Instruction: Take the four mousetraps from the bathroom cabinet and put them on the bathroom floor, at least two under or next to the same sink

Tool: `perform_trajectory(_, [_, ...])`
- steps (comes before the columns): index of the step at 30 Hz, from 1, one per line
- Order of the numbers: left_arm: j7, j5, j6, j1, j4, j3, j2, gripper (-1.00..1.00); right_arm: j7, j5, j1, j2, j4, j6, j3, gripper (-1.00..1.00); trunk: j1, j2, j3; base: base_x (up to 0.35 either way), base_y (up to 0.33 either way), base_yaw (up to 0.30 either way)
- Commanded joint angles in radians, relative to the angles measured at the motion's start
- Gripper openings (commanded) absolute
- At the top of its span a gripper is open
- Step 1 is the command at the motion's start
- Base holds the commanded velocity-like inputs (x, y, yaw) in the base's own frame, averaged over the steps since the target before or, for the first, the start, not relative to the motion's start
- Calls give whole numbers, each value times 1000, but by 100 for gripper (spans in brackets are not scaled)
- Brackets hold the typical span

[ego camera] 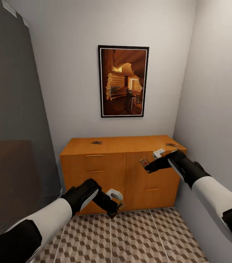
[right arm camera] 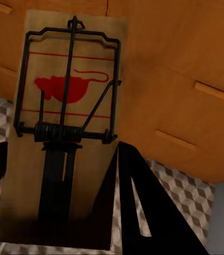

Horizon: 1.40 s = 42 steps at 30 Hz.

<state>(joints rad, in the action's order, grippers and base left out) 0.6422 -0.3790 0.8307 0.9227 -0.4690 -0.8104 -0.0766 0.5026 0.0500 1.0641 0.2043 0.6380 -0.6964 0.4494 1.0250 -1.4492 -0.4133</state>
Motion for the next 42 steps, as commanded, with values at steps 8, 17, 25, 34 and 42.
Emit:
perform_trajectory(8, [2, -4, -148, -78, 71, -2, 1, -100, -3, -43, -134, -1, -6, 50, 36, -100, 0, -1, -1, 0, 0, 0])
perform_trajectory(17, [3, -7, -290, -124, 164, 0, -1, -100, -3, -84, -238, -1, -10, 81, 60, -100, 0, -1, -1, 0, 0, 0])
perform_trajectory(25, [-6, -7, -361, -172, 194, 1, 2, -100, -2, -80, -306, -2, -97, 171, 58, -100, 0, -1, -1, 0, 0, 0])
perform_trajectory(34, [-10, -158, -698, -368, 406, 2, -3, -100, -42, -77, -400, -66, -493, 598, 56, -100, 0, -1, -1, 0, 0, 0])
perform_trajectory(42, [-10, -160, -798, -444, 417, 0, 3, -100, -70, -75, -499, -68, -547, 742, 55, -100, 0, -1, -1, 0, 0, 0])
